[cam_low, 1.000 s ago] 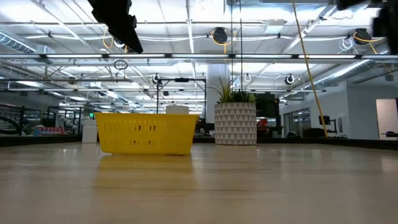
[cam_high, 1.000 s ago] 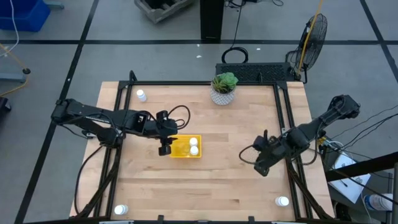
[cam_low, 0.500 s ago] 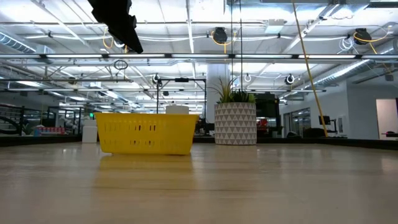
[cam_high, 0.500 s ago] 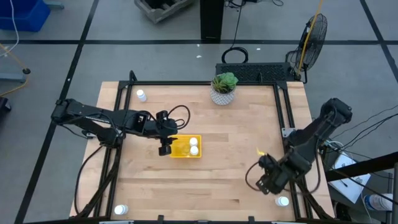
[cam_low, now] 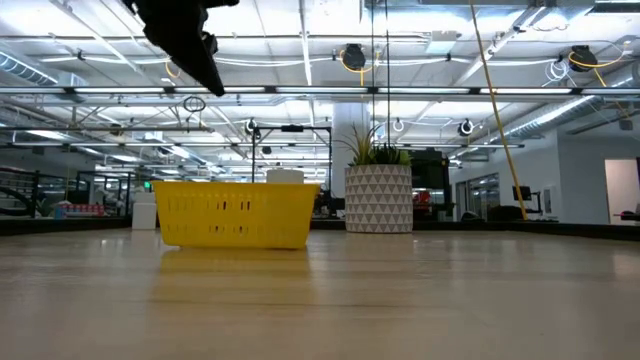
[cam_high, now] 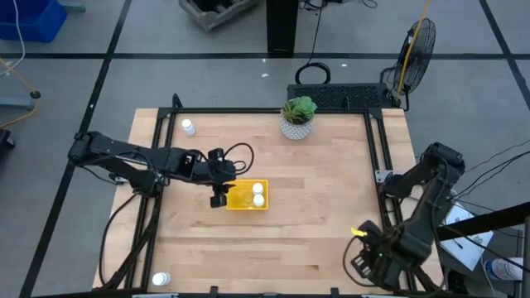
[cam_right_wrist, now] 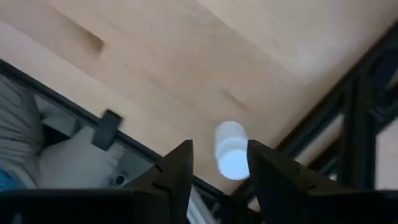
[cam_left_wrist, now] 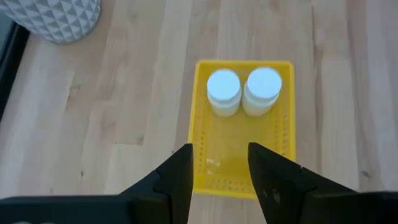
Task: Pick and place pill bottles into a basket
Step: Put the white pill bottle into the yellow bin
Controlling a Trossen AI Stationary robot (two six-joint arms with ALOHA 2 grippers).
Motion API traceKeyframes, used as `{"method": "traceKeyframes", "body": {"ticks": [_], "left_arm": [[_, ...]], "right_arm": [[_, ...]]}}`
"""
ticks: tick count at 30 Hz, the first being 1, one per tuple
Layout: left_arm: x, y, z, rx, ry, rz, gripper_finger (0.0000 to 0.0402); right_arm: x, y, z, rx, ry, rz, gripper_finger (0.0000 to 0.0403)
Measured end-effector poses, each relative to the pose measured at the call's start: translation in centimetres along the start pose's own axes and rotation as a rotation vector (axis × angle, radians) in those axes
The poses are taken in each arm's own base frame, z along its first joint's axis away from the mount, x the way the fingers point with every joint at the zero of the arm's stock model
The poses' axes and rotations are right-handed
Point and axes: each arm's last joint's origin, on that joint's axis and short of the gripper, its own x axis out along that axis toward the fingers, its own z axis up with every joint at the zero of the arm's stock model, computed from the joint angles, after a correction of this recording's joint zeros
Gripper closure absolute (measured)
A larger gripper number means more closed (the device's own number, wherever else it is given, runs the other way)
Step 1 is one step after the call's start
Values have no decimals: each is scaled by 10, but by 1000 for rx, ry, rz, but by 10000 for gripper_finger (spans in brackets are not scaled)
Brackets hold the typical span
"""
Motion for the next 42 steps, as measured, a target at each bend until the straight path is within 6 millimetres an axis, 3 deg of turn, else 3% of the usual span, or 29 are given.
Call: {"method": "traceKeyframes", "body": {"ticks": [5, 13, 16, 18, 20, 27, 38, 42], "left_arm": [[8, 0, -9, -6, 38, 5, 245], [12, -1, -13, -5, 46, 6, 245], [12, -1, -11, -1, 30, 4, 245], [12, -1, -11, 0, 29, 4, 245], [12, -1, -11, 1, 29, 4, 245], [12, 0, -11, -1, 30, 5, 245], [12, 0, -12, -4, 31, 4, 245], [12, 0, -12, -9, 32, 5, 245]], "right_arm": [[-1, 3, -14, -115, 47, 89, 242], [-4, -3, -7, -109, 139, -9, 157], [2, -3, -6, -84, 114, 4, 128], [7, -3, -5, -161, 85, 14, 117], [12, -4, -2, -216, 96, -6, 110], [16, -7, -5, -128, 197, -65, 103], [16, -9, -6, -99, 258, -101, 52], [28, -11, -1, -134, 361, -154, 51]]}}
